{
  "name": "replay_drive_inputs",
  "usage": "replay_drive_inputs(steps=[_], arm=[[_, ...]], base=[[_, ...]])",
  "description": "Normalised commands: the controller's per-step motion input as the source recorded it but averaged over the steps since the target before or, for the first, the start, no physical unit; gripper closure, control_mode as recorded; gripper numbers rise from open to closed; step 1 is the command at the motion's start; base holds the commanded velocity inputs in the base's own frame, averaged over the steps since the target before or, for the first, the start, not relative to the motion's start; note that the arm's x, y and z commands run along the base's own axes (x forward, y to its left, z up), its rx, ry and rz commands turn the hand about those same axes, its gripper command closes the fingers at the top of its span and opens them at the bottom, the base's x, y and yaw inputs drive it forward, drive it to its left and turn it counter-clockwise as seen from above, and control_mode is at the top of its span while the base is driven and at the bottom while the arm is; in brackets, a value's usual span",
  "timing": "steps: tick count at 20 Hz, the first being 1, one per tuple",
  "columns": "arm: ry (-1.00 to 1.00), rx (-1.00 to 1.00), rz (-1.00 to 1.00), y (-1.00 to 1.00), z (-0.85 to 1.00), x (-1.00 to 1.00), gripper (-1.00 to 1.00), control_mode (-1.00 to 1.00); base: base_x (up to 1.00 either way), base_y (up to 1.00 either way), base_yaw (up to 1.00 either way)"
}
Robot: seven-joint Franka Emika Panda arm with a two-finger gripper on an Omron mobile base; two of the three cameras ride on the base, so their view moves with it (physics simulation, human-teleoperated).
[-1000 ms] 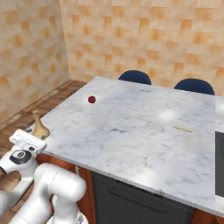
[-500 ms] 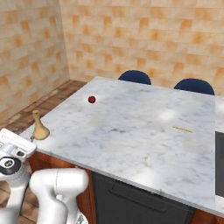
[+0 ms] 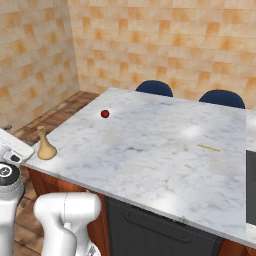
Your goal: Move the oil and vinegar bottle and mustard from the cabinet to the dining counter.
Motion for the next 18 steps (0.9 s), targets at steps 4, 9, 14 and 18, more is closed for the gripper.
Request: replay_drive_inputs(steps=[4,9,14,18], arm=[[0.08,0.15,0.0,0.01,1.0,-0.1,-1.0,-1.0],[0.15,0.04,0.0,-0.05,1.0,-0.33,-1.0,-1.0],[0.23,-0.02,-0.01,-0.29,1.0,-0.29,-1.0,-1.0],[0.25,-0.15,-0.04,-0.64,0.94,-0.19,-1.0,-1.0]], base=[[0.0,0.0,0.0],[0.0,0.0,0.0],[0.0,0.0,0.0],[0.0,0.0,0.0]])
